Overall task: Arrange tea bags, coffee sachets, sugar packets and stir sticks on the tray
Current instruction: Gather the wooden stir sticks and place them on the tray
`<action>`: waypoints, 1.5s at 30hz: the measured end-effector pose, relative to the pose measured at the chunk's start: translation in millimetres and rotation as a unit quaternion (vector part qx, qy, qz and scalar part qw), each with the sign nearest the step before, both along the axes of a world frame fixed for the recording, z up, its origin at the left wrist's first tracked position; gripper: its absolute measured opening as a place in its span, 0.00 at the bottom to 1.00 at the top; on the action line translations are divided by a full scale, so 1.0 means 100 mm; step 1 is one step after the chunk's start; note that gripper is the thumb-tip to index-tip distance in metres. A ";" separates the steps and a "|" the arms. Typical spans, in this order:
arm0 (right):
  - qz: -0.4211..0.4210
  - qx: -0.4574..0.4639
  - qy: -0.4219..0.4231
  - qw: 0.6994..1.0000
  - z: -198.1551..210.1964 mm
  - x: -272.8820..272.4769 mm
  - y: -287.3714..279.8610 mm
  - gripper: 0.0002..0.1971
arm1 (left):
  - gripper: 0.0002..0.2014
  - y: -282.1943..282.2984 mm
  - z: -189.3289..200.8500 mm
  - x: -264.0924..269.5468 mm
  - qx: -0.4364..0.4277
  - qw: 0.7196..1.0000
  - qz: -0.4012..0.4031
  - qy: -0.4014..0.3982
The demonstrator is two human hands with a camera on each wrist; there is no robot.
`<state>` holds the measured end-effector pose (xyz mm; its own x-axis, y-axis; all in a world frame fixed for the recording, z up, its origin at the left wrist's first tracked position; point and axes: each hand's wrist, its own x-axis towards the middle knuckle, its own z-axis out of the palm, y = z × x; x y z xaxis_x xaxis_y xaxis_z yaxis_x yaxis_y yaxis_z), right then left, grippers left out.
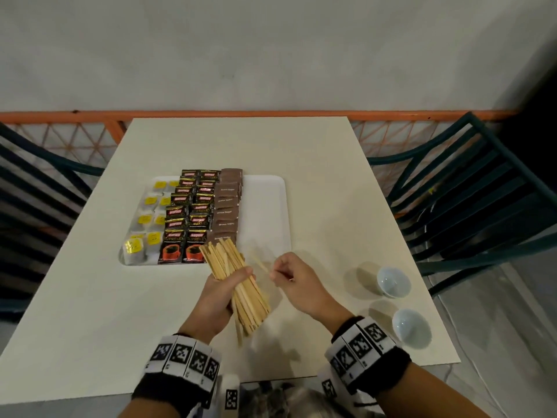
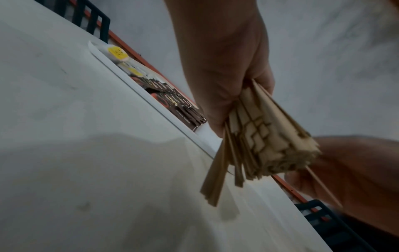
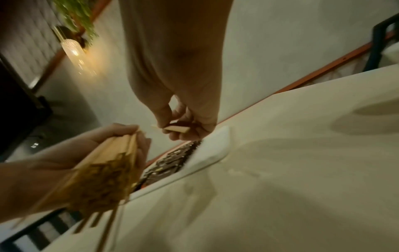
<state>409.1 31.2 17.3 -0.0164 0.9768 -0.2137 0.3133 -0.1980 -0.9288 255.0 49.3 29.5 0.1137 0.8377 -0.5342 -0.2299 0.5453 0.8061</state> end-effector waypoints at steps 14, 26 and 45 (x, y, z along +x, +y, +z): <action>0.008 -0.263 0.125 0.957 -0.02 -0.28 0.06 0.34 | 0.08 0.04 0.18 0.00 0.203 0.970 0.117 0.069; -0.070 -0.321 0.448 0.832 0.18 -0.48 0.22 0.19 | 0.19 0.01 0.28 0.28 0.316 0.923 0.112 0.191; -0.072 -0.338 0.422 0.838 0.21 -0.40 0.30 0.17 | 0.14 0.01 0.17 0.27 0.297 0.927 0.151 0.171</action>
